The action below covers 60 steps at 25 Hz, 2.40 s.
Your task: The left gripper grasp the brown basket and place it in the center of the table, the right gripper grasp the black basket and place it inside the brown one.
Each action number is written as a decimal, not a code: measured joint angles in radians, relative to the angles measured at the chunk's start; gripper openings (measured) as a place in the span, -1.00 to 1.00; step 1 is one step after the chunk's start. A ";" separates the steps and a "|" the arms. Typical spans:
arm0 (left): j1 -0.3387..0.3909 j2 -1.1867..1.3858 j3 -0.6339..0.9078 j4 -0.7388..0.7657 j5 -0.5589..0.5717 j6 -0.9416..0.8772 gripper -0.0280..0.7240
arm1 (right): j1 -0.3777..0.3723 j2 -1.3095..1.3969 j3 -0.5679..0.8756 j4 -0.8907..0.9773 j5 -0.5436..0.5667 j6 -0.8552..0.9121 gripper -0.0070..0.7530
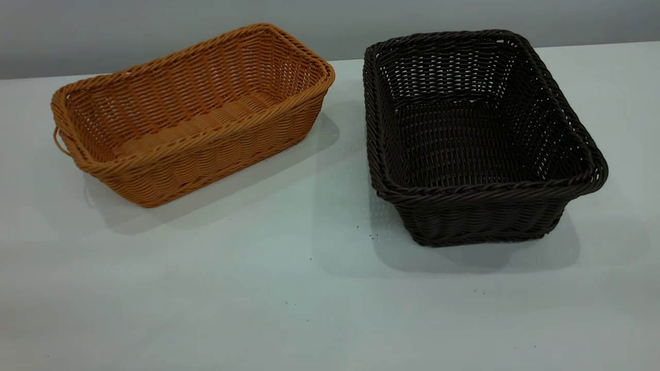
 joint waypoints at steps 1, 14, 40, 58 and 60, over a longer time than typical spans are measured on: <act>0.000 0.000 0.000 0.000 0.000 0.000 -0.77 | 0.000 0.000 0.000 0.000 0.000 0.000 -0.98; 0.000 0.000 0.000 0.000 0.000 0.000 -0.77 | 0.000 0.000 0.000 0.000 0.000 0.000 -0.98; 0.000 0.000 0.001 0.000 -0.001 -0.001 -0.77 | 0.000 0.000 0.001 -0.012 -0.006 -0.008 -0.98; 0.000 0.015 -0.027 -0.107 -0.070 -0.004 -0.70 | -0.001 0.000 -0.014 0.165 -0.021 0.008 -0.95; 0.000 0.047 -0.027 -0.147 -0.102 0.011 -0.63 | -0.001 0.014 -0.018 0.223 -0.013 0.004 -0.87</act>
